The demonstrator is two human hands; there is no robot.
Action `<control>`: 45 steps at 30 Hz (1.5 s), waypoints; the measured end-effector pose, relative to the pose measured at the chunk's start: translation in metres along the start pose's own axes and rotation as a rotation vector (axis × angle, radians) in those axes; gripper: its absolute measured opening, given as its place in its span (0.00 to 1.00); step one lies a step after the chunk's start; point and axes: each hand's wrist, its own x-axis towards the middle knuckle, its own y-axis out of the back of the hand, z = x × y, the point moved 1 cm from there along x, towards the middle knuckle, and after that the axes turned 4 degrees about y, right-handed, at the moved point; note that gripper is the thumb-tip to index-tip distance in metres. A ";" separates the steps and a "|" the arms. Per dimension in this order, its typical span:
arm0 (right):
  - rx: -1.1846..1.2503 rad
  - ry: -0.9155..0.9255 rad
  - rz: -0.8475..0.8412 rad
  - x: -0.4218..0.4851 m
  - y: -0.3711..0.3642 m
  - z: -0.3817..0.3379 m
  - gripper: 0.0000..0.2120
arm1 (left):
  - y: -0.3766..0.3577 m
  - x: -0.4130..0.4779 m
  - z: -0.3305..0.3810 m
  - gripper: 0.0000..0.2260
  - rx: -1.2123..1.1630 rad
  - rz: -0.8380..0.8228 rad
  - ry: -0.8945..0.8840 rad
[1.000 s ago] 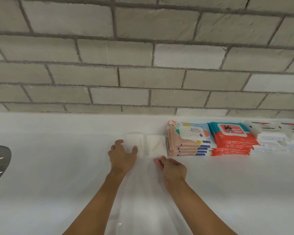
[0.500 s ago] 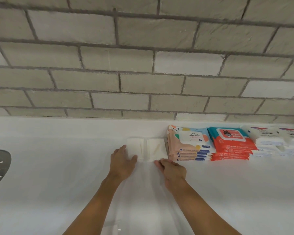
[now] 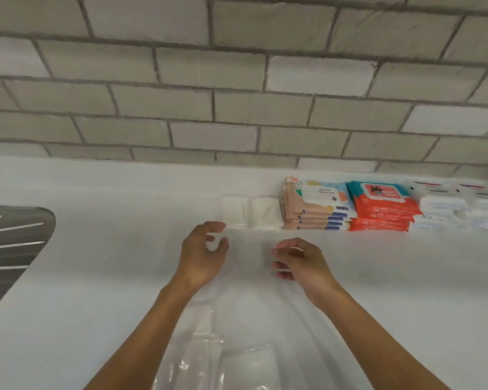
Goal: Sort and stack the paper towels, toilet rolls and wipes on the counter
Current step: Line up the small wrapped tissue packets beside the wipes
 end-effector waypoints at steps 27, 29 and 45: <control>-1.100 0.351 -0.435 -0.128 0.011 0.079 0.37 | 0.076 -0.163 -0.065 0.46 0.476 -0.232 0.202; -1.057 0.326 -0.430 -0.129 0.015 0.077 0.35 | 0.074 -0.166 -0.064 0.47 0.408 -0.227 0.215; -0.596 0.142 -0.483 -0.137 0.045 0.042 0.24 | 0.075 -0.176 -0.032 0.06 -0.183 -0.126 0.179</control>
